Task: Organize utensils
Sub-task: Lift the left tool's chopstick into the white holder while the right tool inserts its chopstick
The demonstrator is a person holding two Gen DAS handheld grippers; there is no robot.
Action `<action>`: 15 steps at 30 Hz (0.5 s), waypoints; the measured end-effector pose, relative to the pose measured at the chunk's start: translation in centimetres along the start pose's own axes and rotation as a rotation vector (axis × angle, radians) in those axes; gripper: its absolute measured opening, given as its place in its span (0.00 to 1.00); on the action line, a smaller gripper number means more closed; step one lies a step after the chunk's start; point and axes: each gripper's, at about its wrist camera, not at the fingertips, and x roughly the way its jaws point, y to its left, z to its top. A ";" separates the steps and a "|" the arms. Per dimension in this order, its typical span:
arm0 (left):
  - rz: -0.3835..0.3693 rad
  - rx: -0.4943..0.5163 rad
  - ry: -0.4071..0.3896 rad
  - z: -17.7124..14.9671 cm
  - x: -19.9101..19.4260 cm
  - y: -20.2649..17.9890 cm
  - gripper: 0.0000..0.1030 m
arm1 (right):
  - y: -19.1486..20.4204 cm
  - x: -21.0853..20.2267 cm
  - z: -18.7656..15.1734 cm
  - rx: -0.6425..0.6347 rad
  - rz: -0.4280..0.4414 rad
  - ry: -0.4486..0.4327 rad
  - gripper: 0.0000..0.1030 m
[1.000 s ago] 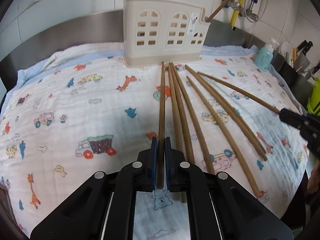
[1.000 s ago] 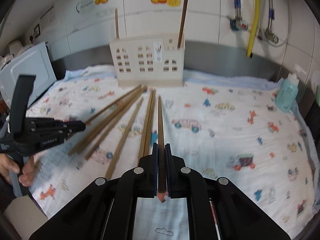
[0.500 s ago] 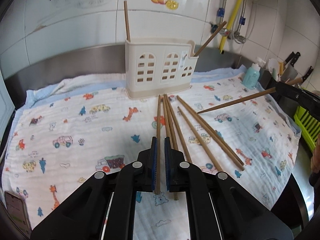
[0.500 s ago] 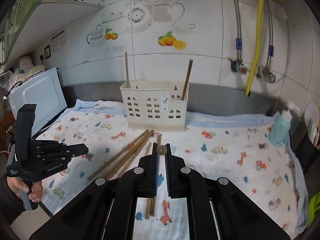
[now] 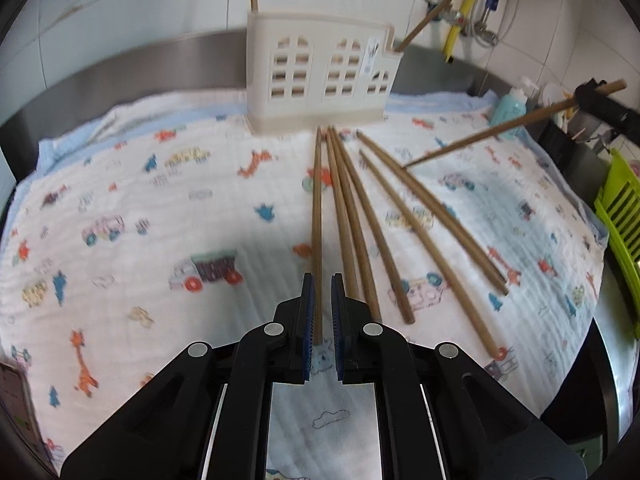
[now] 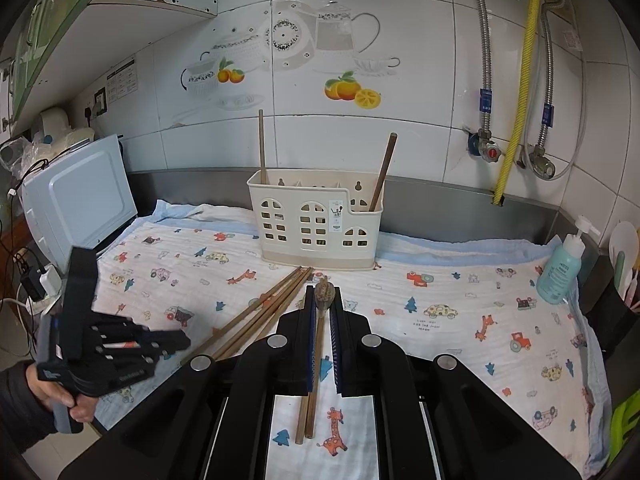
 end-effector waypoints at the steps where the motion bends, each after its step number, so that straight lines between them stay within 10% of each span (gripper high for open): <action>1: 0.005 -0.002 0.006 -0.2 0.4 0.1 0.08 | 0.0 0.0 0.0 -0.001 0.000 -0.002 0.06; 15: 0.018 -0.015 0.051 -0.5 2.7 0.0 0.09 | -0.2 0.3 0.8 -0.005 -0.001 -0.005 0.07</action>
